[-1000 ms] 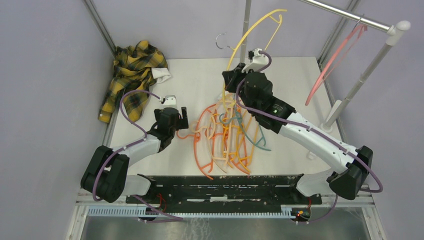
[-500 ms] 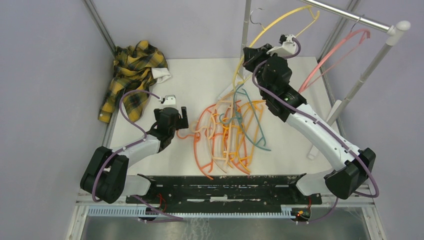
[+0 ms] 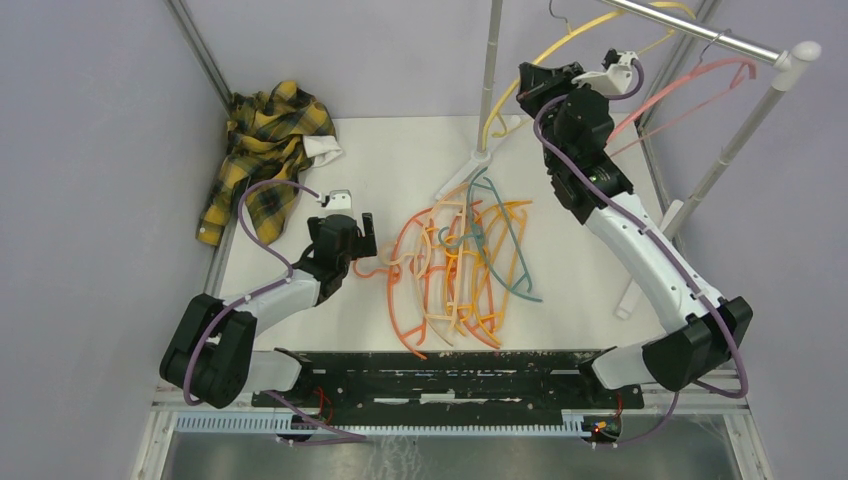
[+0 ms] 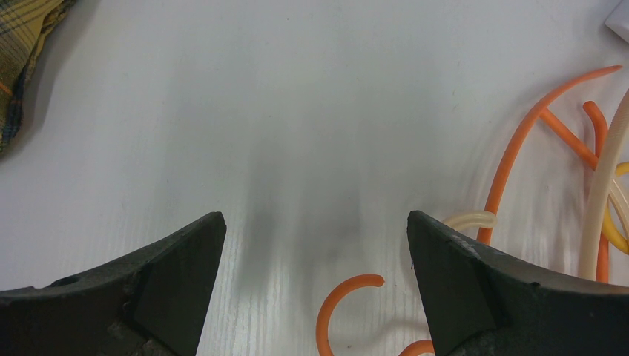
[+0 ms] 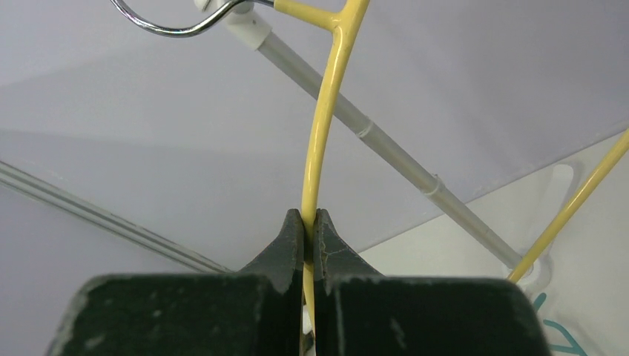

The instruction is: Organize the hangers

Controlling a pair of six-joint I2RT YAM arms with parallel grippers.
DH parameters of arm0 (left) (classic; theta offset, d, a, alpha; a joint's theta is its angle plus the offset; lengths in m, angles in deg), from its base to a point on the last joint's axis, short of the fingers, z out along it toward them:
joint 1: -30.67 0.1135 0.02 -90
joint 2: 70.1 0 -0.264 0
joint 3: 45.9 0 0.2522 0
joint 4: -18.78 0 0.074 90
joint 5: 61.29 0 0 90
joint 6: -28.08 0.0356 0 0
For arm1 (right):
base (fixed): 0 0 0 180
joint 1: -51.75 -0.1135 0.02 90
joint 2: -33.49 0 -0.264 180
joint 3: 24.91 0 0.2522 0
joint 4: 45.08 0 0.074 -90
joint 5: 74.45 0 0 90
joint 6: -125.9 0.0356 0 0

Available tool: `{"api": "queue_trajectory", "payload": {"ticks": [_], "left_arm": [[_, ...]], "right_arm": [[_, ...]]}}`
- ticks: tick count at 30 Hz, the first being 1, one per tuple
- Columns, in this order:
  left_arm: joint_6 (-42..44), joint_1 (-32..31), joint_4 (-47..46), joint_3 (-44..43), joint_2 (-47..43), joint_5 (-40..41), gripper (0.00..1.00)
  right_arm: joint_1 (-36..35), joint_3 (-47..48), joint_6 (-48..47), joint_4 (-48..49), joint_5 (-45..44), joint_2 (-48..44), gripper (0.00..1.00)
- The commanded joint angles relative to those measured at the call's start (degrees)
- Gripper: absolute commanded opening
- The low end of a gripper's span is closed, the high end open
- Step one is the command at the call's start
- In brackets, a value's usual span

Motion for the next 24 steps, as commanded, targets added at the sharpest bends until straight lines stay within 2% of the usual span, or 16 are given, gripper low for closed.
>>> {"api": "queue_trajectory", "payload": {"ticks": [1, 9, 16, 24], "left_arm": [[-2.08, 0.01, -1.65, -0.70, -1.20, 0.64, 0.99], [-1.96, 0.09, -1.57, -1.10, -0.68, 0.32, 0.99], [-2.05, 0.10, -1.66, -1.33, 0.06, -0.23, 0.99], [-2.57, 0.08, -2.18, -1.57, 1.50, -1.21, 0.99]], "right_arm": [[2.97, 3.90, 2.13, 3.45, 0.07, 0.70, 0.01], [9.15, 3.27, 7.84, 5.77, 3.80, 1.97, 0.01], [11.64, -1.73, 8.73, 7.39, 3.12, -1.92, 0.01], [13.31, -4.92, 8.59, 3.23, -0.04, -6.61, 0.01]]}}
